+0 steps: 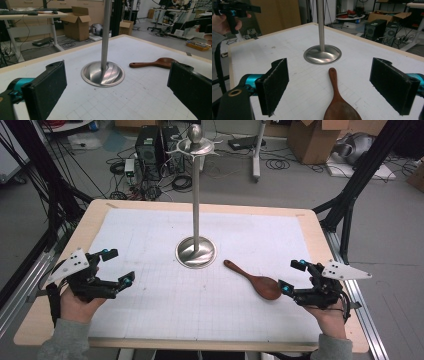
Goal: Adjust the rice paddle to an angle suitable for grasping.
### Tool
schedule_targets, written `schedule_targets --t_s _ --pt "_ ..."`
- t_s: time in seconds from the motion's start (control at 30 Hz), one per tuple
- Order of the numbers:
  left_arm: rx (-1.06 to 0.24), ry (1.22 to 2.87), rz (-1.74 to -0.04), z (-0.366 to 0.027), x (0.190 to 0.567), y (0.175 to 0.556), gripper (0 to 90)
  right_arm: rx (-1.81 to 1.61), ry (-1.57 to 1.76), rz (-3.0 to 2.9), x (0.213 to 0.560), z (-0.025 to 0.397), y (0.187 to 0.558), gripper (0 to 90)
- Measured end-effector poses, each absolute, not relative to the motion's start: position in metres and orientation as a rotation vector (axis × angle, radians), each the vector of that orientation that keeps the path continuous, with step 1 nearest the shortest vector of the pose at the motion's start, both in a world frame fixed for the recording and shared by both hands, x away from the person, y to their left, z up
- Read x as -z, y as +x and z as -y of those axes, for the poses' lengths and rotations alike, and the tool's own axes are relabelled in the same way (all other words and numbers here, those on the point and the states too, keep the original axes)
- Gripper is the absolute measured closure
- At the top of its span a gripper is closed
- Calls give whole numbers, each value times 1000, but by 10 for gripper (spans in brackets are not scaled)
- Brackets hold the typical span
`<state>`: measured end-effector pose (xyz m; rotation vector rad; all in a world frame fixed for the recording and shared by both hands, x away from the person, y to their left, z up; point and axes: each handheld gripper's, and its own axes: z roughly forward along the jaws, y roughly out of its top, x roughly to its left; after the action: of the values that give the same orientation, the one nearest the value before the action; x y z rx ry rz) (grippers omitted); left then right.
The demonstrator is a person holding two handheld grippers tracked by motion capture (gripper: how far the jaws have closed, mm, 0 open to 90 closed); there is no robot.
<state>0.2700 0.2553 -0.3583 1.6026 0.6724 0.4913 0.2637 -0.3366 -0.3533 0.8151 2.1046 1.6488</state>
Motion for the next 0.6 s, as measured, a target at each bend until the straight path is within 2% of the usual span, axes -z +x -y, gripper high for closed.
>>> schedule_targets --t_s 0.37,0.43,0.5,0.53,0.6 --pt "-488 1591 -679 -256 359 269 28 -1572 845 -2161 363 328 281 182" --pt "-485 1593 -685 -256 360 269 28 -1559 830 -2183 364 324 289 253" --pt "-485 1595 -688 -257 360 269 28 -1555 827 -2184 365 324 291 271" --pt "-482 1597 -692 -257 361 269 28 -1555 847 -2206 366 323 297 354" --pt "-483 1599 -694 -257 361 269 28 -1553 843 -2207 367 323 300 370"
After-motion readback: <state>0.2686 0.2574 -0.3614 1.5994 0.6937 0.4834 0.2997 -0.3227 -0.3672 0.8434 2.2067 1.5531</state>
